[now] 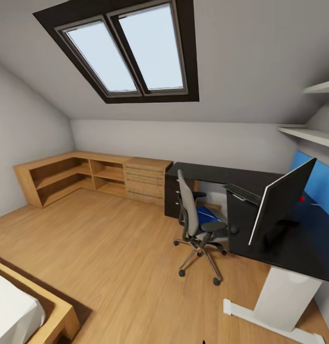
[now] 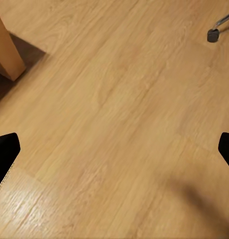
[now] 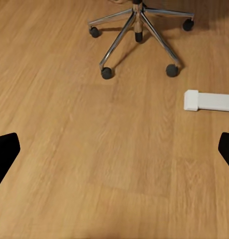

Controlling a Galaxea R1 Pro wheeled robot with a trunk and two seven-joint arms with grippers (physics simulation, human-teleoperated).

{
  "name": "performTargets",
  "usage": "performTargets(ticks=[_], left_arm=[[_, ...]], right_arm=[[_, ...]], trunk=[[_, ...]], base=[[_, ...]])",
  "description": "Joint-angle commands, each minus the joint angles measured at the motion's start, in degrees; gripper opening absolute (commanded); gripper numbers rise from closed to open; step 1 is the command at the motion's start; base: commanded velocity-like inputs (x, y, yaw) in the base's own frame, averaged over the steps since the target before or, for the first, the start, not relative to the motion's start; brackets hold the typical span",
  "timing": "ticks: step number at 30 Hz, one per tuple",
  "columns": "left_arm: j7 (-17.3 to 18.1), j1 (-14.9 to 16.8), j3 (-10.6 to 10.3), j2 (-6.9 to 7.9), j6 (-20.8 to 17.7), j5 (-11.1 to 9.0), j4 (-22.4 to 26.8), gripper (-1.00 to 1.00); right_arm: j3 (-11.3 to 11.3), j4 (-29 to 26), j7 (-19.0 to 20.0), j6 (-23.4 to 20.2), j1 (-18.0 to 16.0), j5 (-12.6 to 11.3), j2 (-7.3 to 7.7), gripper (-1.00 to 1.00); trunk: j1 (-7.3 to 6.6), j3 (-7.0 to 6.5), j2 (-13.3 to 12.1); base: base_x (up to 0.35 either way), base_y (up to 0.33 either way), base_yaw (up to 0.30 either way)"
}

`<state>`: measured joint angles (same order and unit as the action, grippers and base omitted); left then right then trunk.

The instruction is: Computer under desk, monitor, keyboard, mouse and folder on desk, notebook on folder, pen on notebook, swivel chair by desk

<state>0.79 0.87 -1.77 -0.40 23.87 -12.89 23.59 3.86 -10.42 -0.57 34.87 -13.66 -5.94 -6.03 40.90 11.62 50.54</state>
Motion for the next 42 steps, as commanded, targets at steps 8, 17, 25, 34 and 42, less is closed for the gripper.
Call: performTargets(ticks=[8,17,25,34,42], left_arm=[[-0.1,0.1,0.0,-0.04,0.2,-0.8,0.0,1.00],[-0.1,0.1,-0.2,0.01,0.0,-0.7,0.0,1.00],[0.0,0.0,-0.1,0.04,0.0,-0.7,0.0,1.00],[0.2,0.1,-0.2,0.00,0.1,-0.6,-0.1,1.00],[0.2,0.1,-0.2,0.07,0.1,-0.6,-0.1,1.00]], right_arm=[[0.0,0.1,0.3,0.2,-0.1,2.8,-0.19,1.00],[0.0,1.2,0.3,0.2,-0.1,8.3,-0.30,1.00],[0.1,1.3,0.2,0.1,-0.1,8.4,-0.30,1.00],[0.2,1.3,0.2,0.2,-0.1,8.1,-0.21,1.00],[0.2,1.3,0.2,0.2,-0.1,8.3,-0.21,1.00]], trunk=[[0.04,0.08,0.1],[0.04,0.19,0.1],[0.04,0.22,0.1],[0.04,0.22,0.1],[0.04,0.22,0.1]], base=[[0.116,0.066,-0.254],[0.298,0.096,-0.239],[0.320,0.152,-0.036],[0.263,0.143,-0.021],[0.101,0.155,-0.233]])
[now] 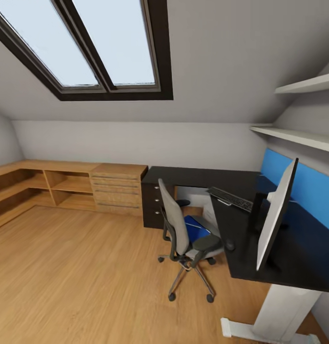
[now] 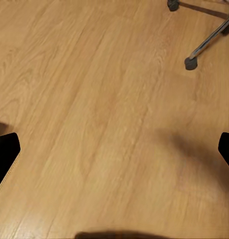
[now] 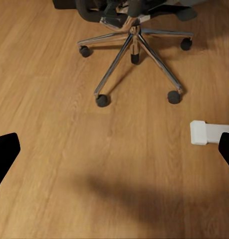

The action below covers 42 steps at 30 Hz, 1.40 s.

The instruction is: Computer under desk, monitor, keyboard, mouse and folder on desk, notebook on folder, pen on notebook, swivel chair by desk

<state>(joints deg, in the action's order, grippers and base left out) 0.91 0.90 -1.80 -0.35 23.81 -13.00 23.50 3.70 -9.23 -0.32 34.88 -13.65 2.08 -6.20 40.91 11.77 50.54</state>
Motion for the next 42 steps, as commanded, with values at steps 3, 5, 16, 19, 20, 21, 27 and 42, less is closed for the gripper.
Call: performTargets(ticks=[3,5,16,19,20,21,27,42], left_arm=[[0.1,0.0,-0.2,0.06,0.2,-0.5,0.0,1.00],[0.0,0.0,-0.1,0.09,-0.1,-0.6,-0.1,1.00],[0.3,0.0,-0.1,0.00,0.0,-0.5,-3.5,1.00],[0.4,0.0,-0.3,-0.01,0.1,-0.4,-3.5,1.00],[0.4,0.0,-0.4,0.01,0.1,-0.4,-3.5,1.00],[0.4,0.0,-0.4,0.03,0.2,-0.3,-3.5,1.00],[0.2,0.0,-3.5,-0.07,0.2,0.5,-3.5,1.00],[-0.2,0.0,-3.9,-0.34,1.7,0.3,-5.2,1.00]], right_arm=[[0.3,0.0,0.0,0.2,-0.1,0.3,-0.04,1.00],[0.3,0.0,0.0,0.2,-0.1,0.3,-0.04,1.00],[0.3,0.0,-0.2,0.2,-0.1,0.5,-0.30,1.00],[0.3,0.0,-0.2,0.2,-0.1,0.4,-0.31,1.00],[0.3,0.0,-0.2,0.2,-0.1,0.4,-0.32,1.00],[0.3,0.0,-0.2,0.2,-0.1,0.4,-0.34,1.00],[0.5,0.0,-0.2,0.2,-0.1,0.3,-0.55,1.00],[0.9,3.3,-0.2,3.0,-0.1,-1.0,2.02,1.00]], trunk=[[0.02,0.08,0.1],[0.02,0.08,0.1],[0.02,0.70,0.1],[0.02,0.98,0.1],[0.02,1.07,0.1],[0.02,1.16,0.1],[0.02,1.70,0.1],[0.02,2.01,0.1]], base=[[0.168,0.272,-0.259],[0.202,0.277,-0.260],[0.259,0.227,-0.108],[0.290,0.047,-0.001],[0.158,0.017,0.000],[0.127,0.013,0.004],[0.044,0.003,0.064],[0.233,0.136,0.020]])
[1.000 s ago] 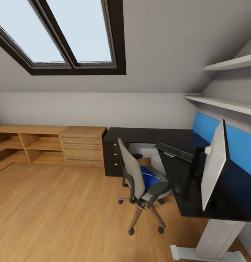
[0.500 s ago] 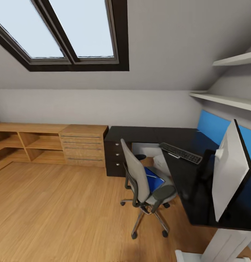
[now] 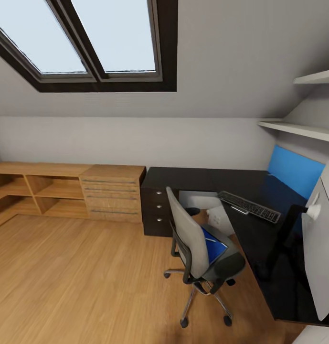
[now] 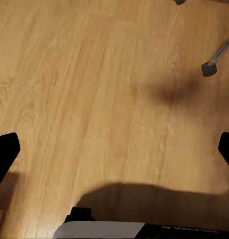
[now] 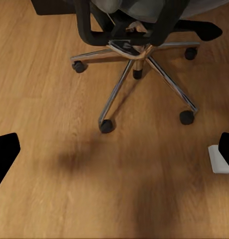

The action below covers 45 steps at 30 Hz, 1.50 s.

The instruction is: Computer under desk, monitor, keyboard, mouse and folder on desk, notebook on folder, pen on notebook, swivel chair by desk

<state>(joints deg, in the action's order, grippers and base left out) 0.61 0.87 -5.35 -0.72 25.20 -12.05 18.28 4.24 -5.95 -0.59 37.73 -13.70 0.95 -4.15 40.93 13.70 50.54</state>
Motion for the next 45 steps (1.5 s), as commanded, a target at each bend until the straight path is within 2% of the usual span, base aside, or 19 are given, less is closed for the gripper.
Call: performTargets(ticks=[1,2,3,4,6,7,8,10,11,12,15,17,18,23,27,37,45], left_arm=[[0.0,0.0,-0.4,0.03,0.5,-0.6,0.2,1.00],[0.0,0.0,-0.4,0.03,0.8,-0.7,0.4,1.00],[-2.5,0.1,-0.6,-2.63,0.9,-0.5,2.6,1.00],[-3.4,0.1,-0.6,-3.12,0.7,-0.5,3.2,1.00],[-8.1,0.1,-0.7,-4.93,-1.3,-0.1,6.1,1.00],[-12.2,0.1,-0.8,-6.01,-7.8,0.3,10.0,1.00],[-12.9,0.1,-0.8,-6.18,-10.0,0.4,11.5,1.00],[-14.5,0.1,-0.8,-6.53,-20.2,0.6,18.8,1.00],[-15.1,0.1,-0.8,-6.61,-27.9,0.6,24.5,1.00],[-15.3,0.6,-0.8,-6.63,-32.0,0.6,27.9,1.00],[-15.4,2.0,-0.7,-6.52,-36.6,0.5,31.5,1.00],[-15.4,2.6,-0.6,-6.38,-37.8,0.5,30.5,1.00],[-15.4,2.9,-0.6,-6.08,-37.4,0.6,27.6,1.00],[-15.2,3.1,-0.7,-4.23,-32.6,0.7,24.6,1.00],[-15.4,3.2,-0.8,-3.54,-30.5,0.7,23.9,1.00],[-15.8,3.2,-0.9,-3.59,-29.8,0.8,23.8,1.00],[-15.8,3.2,-0.8,-3.51,-29.8,0.8,23.8,1.00]], right_arm=[[0.4,0.0,0.1,0.2,0.0,0.1,-0.02,1.00],[0.4,0.0,0.1,0.2,0.0,0.1,-0.01,1.00],[0.4,-0.2,0.1,0.2,0.0,0.2,0.06,1.00],[0.4,-0.2,0.1,0.2,0.0,0.3,0.05,1.00],[0.3,-0.3,0.1,0.2,-0.1,0.3,0.03,1.00],[0.3,-1.4,0.1,0.1,-0.1,0.4,-0.02,1.00],[0.3,-2.0,0.1,0.0,-0.1,0.4,-0.03,1.00],[0.3,-5.3,0.0,-0.7,-0.2,0.2,-0.10,1.00],[0.3,-7.9,-0.6,-1.8,-0.7,0.1,-0.17,1.00],[0.4,-9.1,-1.4,-3.1,-1.1,0.0,-0.17,1.00],[0.4,-10.3,-2.5,-4.9,-1.7,-0.1,-0.16,1.00],[0.5,-10.4,-3.0,-5.3,-1.9,0.0,-0.15,1.00],[0.4,-9.7,-3.1,-5.4,-1.9,0.0,-0.14,1.00],[0.2,-6.7,-3.4,-5.3,-2.0,0.2,-0.52,1.00],[0.2,-5.8,-3.4,-4.8,-2.1,0.3,-0.93,1.00],[0.2,-5.5,-3.4,-4.6,-2.0,0.4,-1.03,1.00],[0.2,-5.3,-3.4,-2.7,-2.1,0.5,-0.99,1.00]], trunk=[[0.23,0.26,0.5],[0.45,0.44,0.9],[0.67,0.62,1.3],[0.89,0.80,1.7],[1.33,1.16,2.5],[1.55,1.34,2.9],[1.77,1.51,3.3],[2.21,1.87,4.1],[2.43,2.05,4.5],[2.65,2.23,4.9],[3.30,2.77,6.1],[3.74,3.13,6.9],[3.96,3.31,7.3],[5.06,4.21,9.3],[5.94,4.93,10.9],[8.14,6.71,14.9],[9.89,7.90,18.1]], base=[[0.008,0.003,0.000],[0.005,0.002,0.000],[0.000,0.000,0.000],[0.000,0.000,0.000],[0.000,0.000,0.000],[0.000,0.000,0.000],[0.000,0.000,0.000],[0.000,0.000,0.000],[0.000,0.000,0.000],[0.000,0.000,0.000],[0.000,0.000,0.000],[0.000,0.000,0.000],[0.000,0.000,0.000],[0.000,0.000,0.000],[0.000,0.000,0.000],[0.000,0.000,-0.007],[-0.029,0.000,-0.184]])
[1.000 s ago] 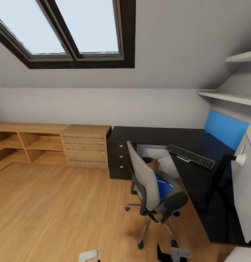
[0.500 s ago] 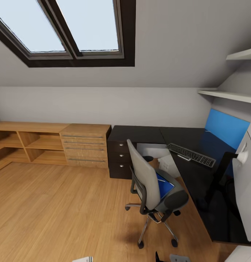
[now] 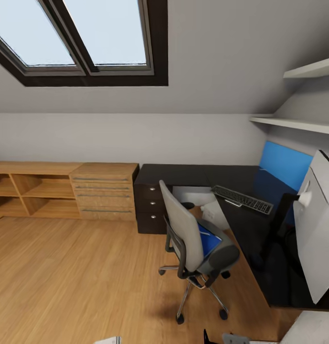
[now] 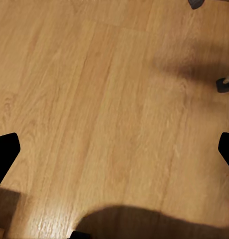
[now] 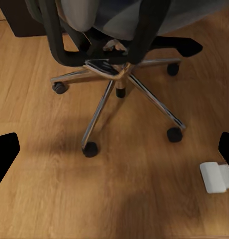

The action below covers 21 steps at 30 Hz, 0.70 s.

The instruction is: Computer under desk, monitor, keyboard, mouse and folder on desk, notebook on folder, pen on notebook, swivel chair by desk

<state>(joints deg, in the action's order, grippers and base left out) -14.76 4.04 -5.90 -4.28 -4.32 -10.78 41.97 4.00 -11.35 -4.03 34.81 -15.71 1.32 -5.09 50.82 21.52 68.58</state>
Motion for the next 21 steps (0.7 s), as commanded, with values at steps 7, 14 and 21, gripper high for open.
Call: performTargets(ticks=[7,14,21], left_arm=[[-0.4,0.0,-0.3,0.06,-0.1,-0.5,0.1,1.00],[-0.4,0.0,-0.3,0.06,2.2,-0.5,0.0,1.00],[-0.4,0.0,-0.3,0.06,3.3,-0.5,-0.1,1.00]], right_arm=[[0.4,0.2,0.1,0.5,0.0,0.2,-0.09,1.00],[0.4,0.2,0.1,0.5,0.0,0.2,-0.10,1.00],[0.3,0.2,0.2,0.5,0.0,0.2,-0.10,1.00]], trunk=[[1.53,1.24,2.9],[3.07,2.49,5.7],[4.61,3.75,8.5]], base=[[-0.278,0.000,-0.107],[-0.331,0.000,-0.011],[-0.235,0.000,-0.001]])
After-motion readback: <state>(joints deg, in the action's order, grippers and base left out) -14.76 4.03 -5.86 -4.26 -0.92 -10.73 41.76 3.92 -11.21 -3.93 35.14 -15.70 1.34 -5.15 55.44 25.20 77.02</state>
